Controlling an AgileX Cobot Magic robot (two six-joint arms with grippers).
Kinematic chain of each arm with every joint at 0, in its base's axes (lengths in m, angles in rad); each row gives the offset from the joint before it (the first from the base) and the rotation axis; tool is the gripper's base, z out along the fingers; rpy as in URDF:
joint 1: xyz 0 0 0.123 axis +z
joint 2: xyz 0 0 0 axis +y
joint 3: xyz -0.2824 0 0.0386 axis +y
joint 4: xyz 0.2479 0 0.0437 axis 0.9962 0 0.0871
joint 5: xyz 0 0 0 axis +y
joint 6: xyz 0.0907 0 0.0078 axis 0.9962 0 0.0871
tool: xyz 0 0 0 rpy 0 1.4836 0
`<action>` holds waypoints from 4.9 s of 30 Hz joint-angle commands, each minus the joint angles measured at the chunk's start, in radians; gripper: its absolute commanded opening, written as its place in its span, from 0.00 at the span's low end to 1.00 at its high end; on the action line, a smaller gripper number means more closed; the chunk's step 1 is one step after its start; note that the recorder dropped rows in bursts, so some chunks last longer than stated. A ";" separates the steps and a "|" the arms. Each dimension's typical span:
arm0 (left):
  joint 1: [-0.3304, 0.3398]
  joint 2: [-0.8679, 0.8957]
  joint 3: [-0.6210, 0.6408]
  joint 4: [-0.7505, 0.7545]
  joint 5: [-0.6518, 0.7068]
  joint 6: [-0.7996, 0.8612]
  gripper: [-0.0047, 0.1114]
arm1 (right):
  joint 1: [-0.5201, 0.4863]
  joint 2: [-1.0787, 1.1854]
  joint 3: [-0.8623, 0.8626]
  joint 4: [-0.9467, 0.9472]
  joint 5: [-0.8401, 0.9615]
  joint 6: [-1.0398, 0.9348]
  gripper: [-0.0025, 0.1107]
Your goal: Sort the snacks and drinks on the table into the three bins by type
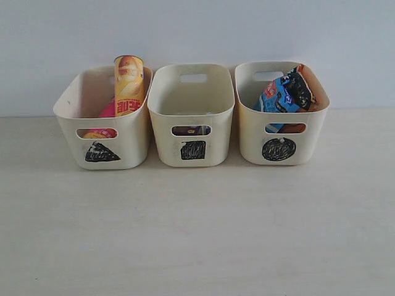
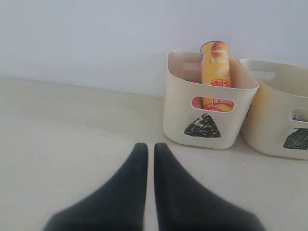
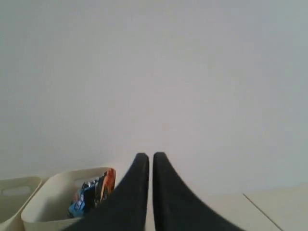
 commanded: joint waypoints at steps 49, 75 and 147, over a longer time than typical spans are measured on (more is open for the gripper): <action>0.001 -0.004 0.004 0.063 0.033 -0.034 0.08 | 0.073 -0.007 0.259 -0.025 -0.027 -0.172 0.03; 0.001 -0.004 0.004 0.184 0.101 -0.200 0.08 | 0.073 -0.007 0.259 -0.025 -0.027 -0.172 0.03; 0.001 -0.004 0.004 0.185 0.099 -0.200 0.08 | 0.071 -0.100 0.259 -0.119 0.319 0.151 0.03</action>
